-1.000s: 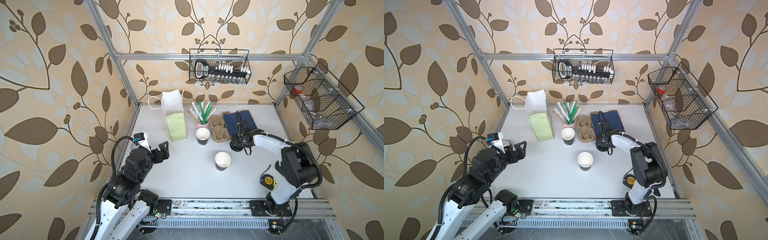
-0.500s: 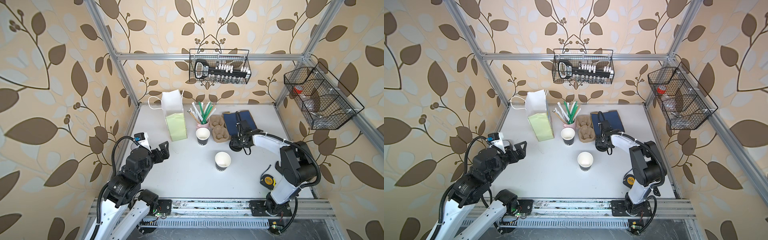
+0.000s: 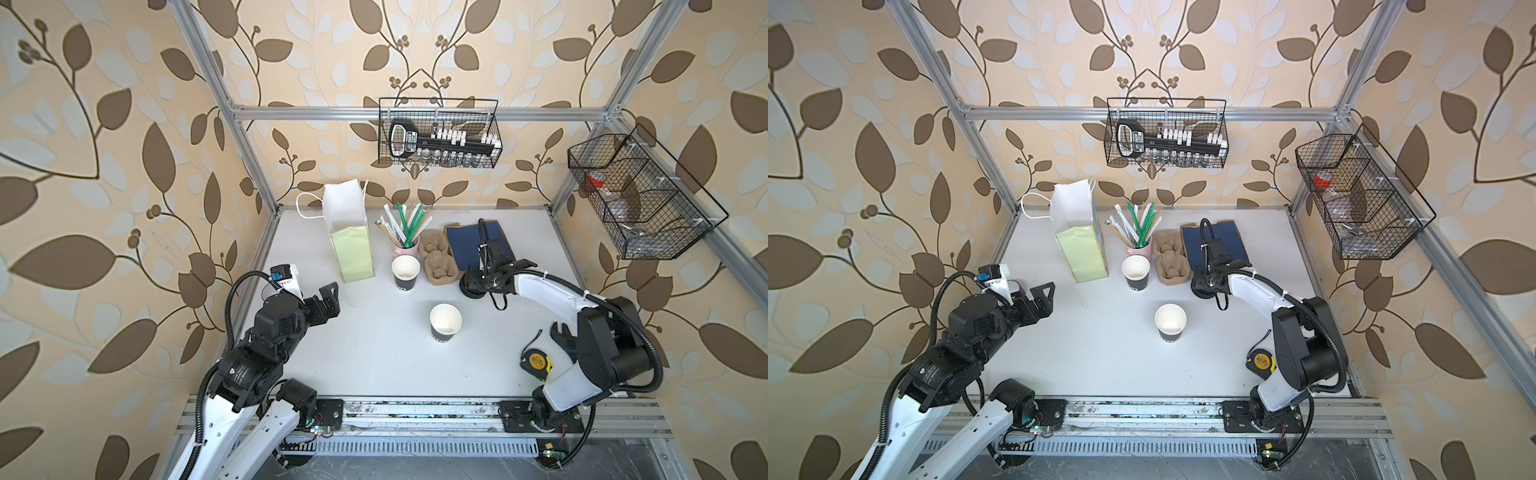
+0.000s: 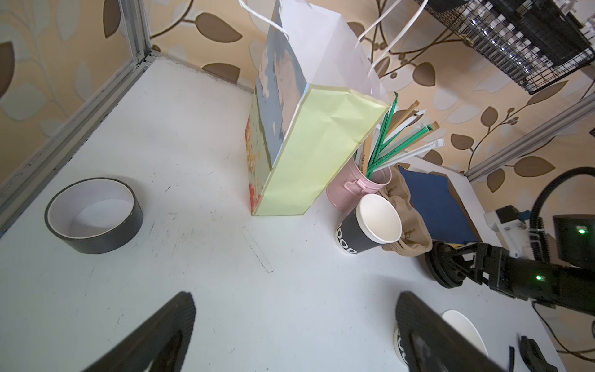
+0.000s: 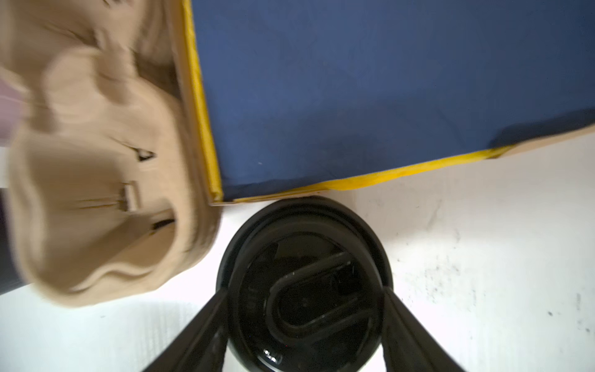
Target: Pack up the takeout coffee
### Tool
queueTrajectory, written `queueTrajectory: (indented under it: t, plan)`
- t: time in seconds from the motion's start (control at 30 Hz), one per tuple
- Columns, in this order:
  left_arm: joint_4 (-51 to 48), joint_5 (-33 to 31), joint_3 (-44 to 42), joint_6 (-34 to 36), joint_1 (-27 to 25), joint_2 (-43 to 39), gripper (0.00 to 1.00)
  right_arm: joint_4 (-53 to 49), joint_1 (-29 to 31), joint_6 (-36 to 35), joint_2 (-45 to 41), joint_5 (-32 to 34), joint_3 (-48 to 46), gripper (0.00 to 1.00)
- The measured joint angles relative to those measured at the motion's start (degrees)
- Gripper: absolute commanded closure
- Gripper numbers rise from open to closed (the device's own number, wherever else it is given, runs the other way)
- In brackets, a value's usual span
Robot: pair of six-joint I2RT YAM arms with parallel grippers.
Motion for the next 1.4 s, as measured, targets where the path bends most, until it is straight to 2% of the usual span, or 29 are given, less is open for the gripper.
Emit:
queueTrajectory:
  t: [0.37,0.53,0.73,1.0,1.2,1.4]
  plan:
    - [0.0,0.2,0.0,0.0,0.0,0.3,0.01,-0.3,0.0,0.0,-3.3,-0.5,-1.8,0.34]
    - [0.0,0.3,0.0,0.0,0.0,0.3,0.01,-1.9,1.6,0.0,-9.9,-0.8,-2.8,0.35]
    - [0.0,0.5,0.0,0.0,0.0,0.3,0.01,-5.0,8.1,-0.3,-18.7,-0.4,-2.8,0.35]
    - [0.1,0.8,0.0,0.0,0.0,0.3,0.01,-11.3,23.2,0.0,-26.8,1.6,-2.8,0.35]
    - [0.3,1.6,0.0,0.0,0.0,0.2,0.01,-15.0,31.4,1.1,-27.1,4.4,-2.8,0.36]
    - [0.4,1.5,-0.1,0.0,0.0,-0.4,0.01,-16.4,34.3,1.3,-24.3,6.6,-3.0,0.36]
